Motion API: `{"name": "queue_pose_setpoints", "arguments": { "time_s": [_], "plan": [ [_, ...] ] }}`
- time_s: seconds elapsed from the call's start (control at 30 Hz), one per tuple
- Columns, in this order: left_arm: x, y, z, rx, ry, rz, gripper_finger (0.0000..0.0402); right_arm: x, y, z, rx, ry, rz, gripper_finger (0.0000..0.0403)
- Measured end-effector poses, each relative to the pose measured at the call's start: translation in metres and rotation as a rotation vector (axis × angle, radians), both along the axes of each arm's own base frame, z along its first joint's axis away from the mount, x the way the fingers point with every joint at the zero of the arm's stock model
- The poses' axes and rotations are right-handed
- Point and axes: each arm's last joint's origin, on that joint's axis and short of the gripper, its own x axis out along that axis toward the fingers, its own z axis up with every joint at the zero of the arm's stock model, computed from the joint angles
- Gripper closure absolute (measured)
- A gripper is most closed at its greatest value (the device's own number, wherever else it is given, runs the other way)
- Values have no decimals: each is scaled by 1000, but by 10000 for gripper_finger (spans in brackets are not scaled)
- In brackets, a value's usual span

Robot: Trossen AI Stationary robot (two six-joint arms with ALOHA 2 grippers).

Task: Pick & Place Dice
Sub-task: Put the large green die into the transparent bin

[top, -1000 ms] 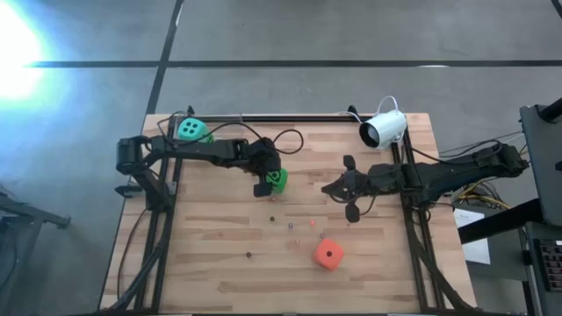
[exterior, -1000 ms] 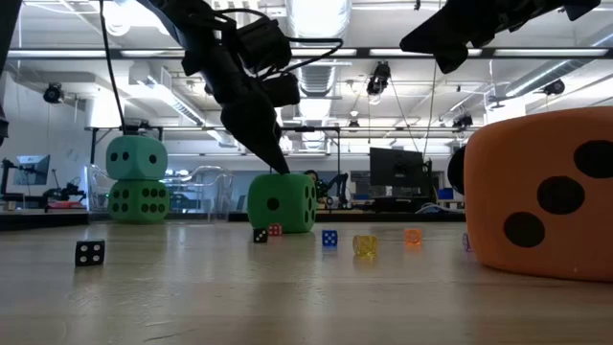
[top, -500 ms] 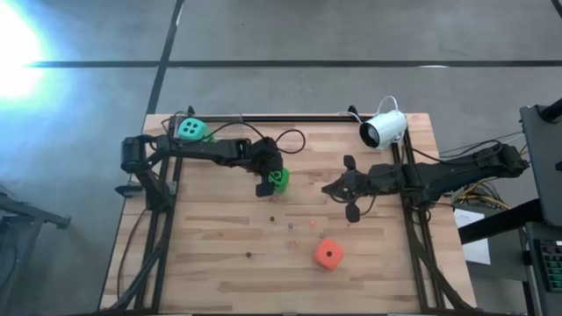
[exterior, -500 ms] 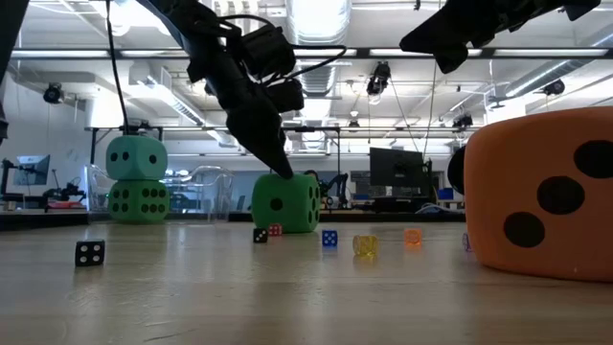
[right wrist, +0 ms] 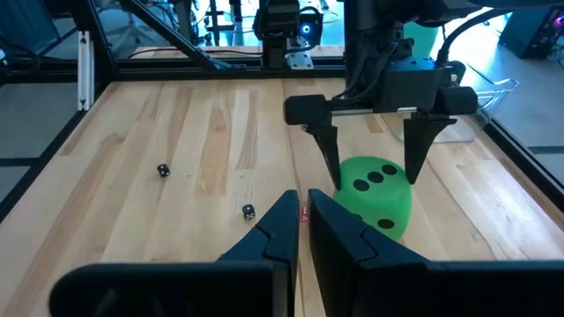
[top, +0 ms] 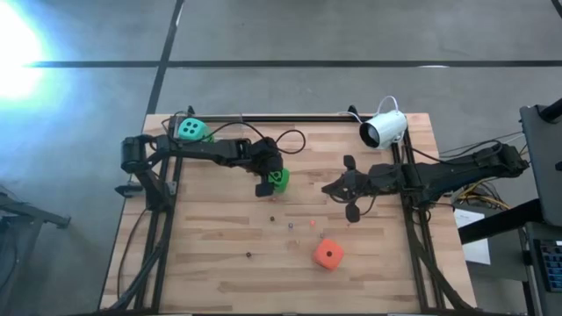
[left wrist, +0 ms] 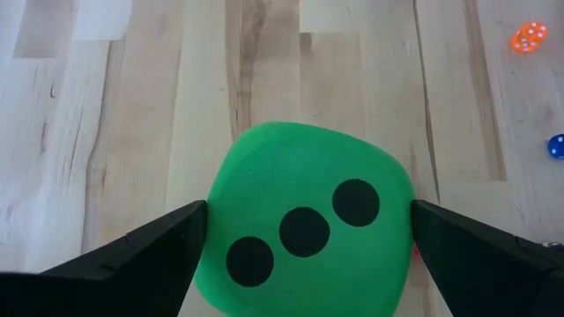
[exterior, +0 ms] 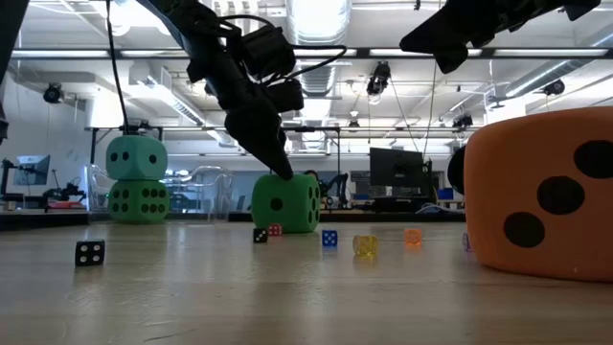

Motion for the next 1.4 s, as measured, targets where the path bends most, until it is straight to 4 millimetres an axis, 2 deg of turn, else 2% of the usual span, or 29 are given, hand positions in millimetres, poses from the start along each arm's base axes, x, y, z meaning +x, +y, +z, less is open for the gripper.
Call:
{"name": "queue_pose_setpoints", "arguments": {
  "time_s": [0.93,1.2,1.4],
  "plan": [
    [-3,-7,0,66,71,19,9,0,0,0,2,1,-1,376],
    [-3,-6,0,16,63,134,9,0,0,0,3,0,-1,376],
    [-3,-7,0,16,62,152,9,0,0,0,3,0,-1,376]
  ]
}}
